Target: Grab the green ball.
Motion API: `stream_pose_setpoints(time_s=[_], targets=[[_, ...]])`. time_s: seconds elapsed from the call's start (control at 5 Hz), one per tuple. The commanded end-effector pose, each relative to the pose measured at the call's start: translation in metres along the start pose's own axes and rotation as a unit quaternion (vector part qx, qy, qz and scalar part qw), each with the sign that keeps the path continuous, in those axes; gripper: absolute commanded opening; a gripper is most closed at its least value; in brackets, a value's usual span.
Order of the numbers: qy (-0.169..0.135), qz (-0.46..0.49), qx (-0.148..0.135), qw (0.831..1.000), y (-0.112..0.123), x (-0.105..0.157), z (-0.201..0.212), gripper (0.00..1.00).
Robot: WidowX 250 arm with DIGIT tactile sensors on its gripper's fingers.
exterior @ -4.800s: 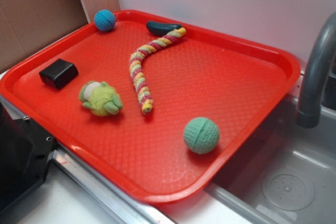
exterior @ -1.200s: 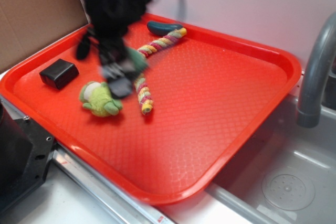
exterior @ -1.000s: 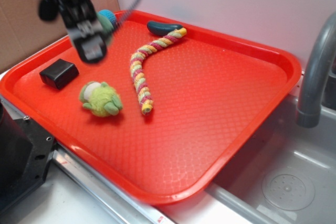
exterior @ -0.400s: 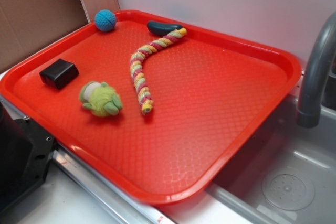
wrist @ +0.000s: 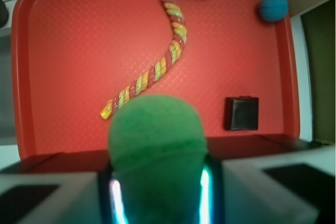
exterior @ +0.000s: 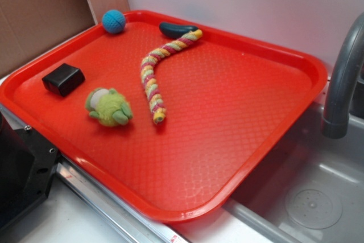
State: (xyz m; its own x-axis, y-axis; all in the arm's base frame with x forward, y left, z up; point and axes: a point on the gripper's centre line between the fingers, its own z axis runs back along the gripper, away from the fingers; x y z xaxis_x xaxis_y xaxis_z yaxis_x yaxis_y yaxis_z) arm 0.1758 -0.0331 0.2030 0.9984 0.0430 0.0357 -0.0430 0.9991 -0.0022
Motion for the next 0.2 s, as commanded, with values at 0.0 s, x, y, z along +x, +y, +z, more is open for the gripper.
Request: stream_pose_setpoints(time_s=[0.0], targets=[[-0.019,-0.003,-0.001,1.0,-0.0234,-0.0067,0.0046,0.0]])
